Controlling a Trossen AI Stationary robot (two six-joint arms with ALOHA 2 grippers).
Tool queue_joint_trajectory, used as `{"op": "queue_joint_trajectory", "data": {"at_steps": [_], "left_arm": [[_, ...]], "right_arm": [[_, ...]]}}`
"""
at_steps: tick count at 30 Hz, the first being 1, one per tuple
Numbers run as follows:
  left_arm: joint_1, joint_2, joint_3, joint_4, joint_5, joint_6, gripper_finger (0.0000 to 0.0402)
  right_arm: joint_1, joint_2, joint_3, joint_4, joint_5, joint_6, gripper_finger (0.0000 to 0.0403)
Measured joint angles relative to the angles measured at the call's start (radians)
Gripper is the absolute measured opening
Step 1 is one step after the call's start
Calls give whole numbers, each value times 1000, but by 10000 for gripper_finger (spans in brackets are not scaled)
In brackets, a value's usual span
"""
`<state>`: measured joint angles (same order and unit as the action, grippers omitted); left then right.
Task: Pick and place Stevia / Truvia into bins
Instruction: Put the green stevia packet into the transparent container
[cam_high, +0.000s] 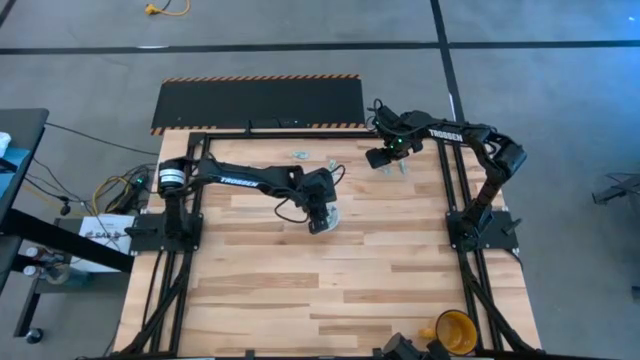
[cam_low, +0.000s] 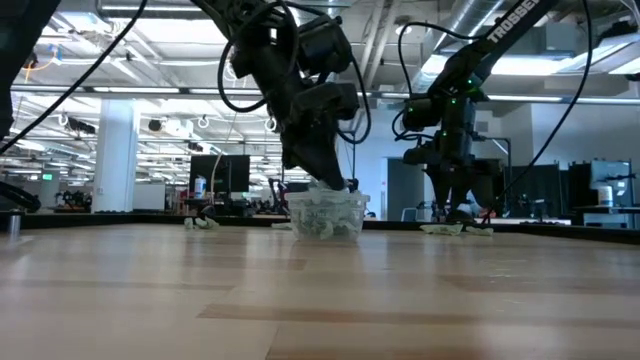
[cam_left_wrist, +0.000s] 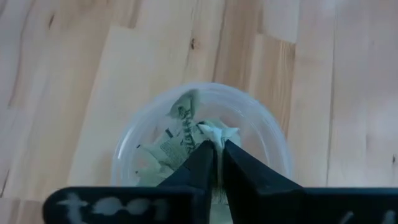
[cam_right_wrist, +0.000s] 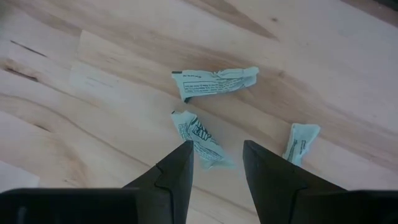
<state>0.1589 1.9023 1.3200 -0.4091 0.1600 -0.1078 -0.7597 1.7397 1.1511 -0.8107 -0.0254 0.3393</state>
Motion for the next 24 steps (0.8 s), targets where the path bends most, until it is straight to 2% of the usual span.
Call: {"op": "queue_joint_trajectory", "data": {"at_steps": [3, 9, 14, 18, 24], "left_arm": [[0, -3, 0, -3, 1, 15, 43], [2, -7, 0, -10, 11, 78, 112], [16, -11, 68, -151, 19, 69, 159], [26, -13, 163, -305, 19, 68, 179], [24, -14, 278, -466, 18, 65, 185]], "right_arm": [[0, 0, 0, 0, 0, 0, 134], [0, 0, 0, -2, 0, 1, 134], [0, 0, 0, -14, 0, 1, 134], [0, 0, -8, -2, 0, 0, 134], [0, 0, -33, 29, 6, -13, 134]]}}
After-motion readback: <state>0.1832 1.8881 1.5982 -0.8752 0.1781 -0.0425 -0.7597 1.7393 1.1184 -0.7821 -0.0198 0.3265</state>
